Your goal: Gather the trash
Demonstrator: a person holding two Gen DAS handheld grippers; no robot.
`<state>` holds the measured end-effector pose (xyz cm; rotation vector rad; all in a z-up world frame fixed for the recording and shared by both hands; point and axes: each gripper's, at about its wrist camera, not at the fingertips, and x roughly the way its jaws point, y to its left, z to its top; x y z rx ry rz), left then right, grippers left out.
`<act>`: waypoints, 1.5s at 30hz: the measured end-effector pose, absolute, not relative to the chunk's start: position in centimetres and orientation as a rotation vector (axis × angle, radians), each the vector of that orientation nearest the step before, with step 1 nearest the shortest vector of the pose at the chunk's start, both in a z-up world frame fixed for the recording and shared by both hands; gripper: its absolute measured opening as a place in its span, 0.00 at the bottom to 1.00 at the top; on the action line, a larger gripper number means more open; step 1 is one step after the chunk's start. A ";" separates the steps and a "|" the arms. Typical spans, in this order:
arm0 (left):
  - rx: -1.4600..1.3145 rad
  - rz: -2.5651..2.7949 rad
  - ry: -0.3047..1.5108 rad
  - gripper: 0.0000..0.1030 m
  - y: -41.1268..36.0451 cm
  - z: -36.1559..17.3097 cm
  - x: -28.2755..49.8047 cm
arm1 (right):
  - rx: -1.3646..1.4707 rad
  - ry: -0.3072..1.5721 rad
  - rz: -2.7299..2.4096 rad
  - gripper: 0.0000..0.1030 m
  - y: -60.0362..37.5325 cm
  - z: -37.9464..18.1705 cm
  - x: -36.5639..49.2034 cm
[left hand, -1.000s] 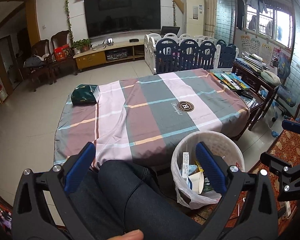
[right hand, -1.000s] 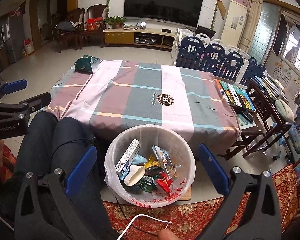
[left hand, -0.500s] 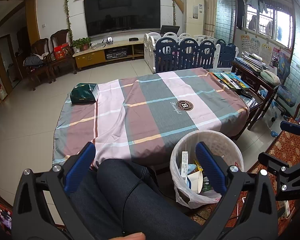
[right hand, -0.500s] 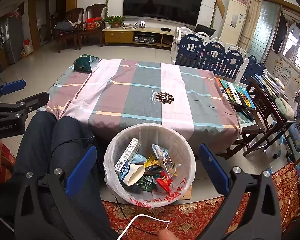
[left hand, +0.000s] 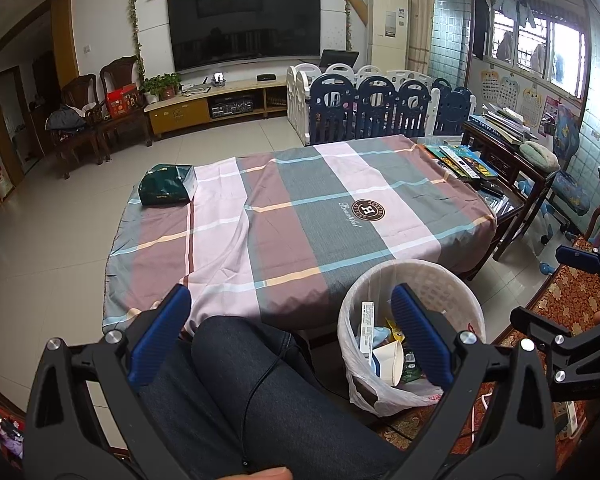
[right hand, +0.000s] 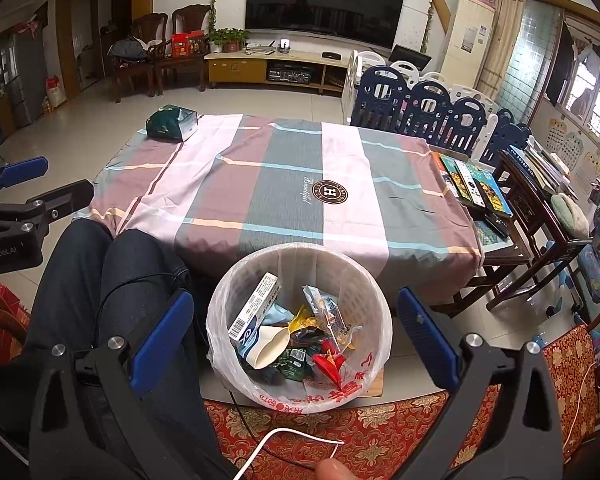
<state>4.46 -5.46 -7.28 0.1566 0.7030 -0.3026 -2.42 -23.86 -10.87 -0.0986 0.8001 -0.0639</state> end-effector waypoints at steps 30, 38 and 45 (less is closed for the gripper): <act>0.151 -0.318 0.719 0.97 -5.6 -7.5 4.2 | -0.100 0.818 -0.067 0.96 -24.2 -11.6 -2.1; 0.148 -0.322 0.721 0.97 -5.6 -7.7 4.4 | -0.098 0.824 -0.068 0.96 -24.5 -12.0 -2.2; 0.138 -0.309 0.764 0.97 -5.4 -8.6 6.2 | -0.069 0.833 -0.066 0.96 -25.0 -12.5 -1.5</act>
